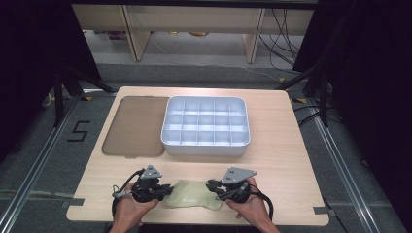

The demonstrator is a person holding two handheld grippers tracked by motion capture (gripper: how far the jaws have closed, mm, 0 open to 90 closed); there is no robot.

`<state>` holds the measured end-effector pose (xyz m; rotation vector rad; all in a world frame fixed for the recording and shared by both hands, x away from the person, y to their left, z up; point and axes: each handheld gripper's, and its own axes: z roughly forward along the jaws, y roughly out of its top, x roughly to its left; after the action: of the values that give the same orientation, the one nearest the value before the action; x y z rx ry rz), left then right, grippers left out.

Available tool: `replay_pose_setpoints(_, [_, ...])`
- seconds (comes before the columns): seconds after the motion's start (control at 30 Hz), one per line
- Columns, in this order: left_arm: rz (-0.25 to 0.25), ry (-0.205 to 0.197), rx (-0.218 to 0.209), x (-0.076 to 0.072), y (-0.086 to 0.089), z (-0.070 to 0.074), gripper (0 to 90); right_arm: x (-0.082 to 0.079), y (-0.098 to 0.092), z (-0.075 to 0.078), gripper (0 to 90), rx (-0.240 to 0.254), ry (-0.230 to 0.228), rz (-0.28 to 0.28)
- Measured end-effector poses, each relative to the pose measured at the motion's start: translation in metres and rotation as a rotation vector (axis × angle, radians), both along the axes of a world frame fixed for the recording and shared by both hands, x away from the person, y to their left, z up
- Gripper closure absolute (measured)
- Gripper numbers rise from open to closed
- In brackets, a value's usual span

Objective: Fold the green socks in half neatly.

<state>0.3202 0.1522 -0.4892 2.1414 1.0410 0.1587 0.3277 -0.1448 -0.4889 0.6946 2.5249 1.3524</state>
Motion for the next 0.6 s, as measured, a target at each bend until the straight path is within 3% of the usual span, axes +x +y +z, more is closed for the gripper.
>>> replay_pose_setpoints(0.3, [-0.015,0.001,0.007,0.001,0.000,0.001,82.9,0.015,0.029,-0.009,84.1,-0.045,0.036,0.028])
replay_pose_setpoints(0.4, [0.001,-0.004,-0.004,0.001,-0.001,0.002,82.9,0.019,0.039,-0.012,84.2,-0.059,0.048,0.032])
replay_pose_setpoints(0.6, [-0.011,-0.008,0.004,0.001,0.001,0.004,82.9,0.029,0.053,-0.020,84.2,-0.095,0.036,0.023])
